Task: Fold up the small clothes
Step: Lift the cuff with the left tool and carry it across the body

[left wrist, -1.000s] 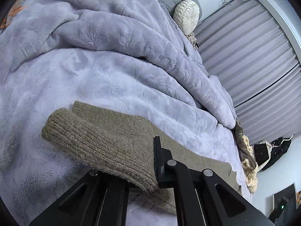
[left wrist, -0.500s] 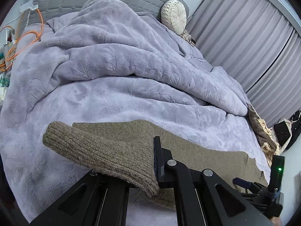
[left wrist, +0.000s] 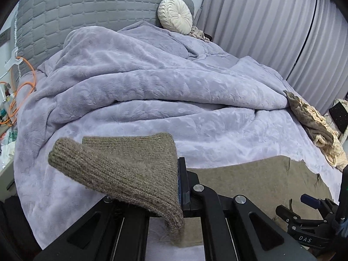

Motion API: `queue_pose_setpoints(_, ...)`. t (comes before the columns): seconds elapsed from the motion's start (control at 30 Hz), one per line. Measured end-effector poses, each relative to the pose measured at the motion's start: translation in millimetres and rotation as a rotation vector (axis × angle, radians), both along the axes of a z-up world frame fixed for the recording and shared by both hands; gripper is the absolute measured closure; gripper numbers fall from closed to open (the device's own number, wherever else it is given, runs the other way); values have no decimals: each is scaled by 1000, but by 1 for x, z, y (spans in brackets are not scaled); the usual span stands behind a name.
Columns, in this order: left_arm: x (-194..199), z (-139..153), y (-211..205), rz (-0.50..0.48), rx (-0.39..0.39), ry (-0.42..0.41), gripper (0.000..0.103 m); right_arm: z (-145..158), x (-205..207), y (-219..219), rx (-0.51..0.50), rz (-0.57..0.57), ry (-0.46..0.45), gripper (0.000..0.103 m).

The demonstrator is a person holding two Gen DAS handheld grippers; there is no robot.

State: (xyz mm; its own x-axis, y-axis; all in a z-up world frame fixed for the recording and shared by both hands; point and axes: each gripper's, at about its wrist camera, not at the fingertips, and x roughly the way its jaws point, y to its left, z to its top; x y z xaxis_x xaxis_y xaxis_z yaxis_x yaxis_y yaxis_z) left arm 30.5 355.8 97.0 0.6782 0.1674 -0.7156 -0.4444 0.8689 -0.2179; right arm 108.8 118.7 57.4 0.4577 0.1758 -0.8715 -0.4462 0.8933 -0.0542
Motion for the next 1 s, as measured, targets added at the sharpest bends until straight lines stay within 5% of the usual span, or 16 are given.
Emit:
queue_pose_setpoints(0.53, 66, -4, -161, -221, 29, 118, 97, 7, 16, -145, 25, -178, 17, 11)
queue_pose_setpoints(1.0, 90, -12, -278, -368, 118, 182, 97, -2, 17, -209, 55, -221, 37, 11)
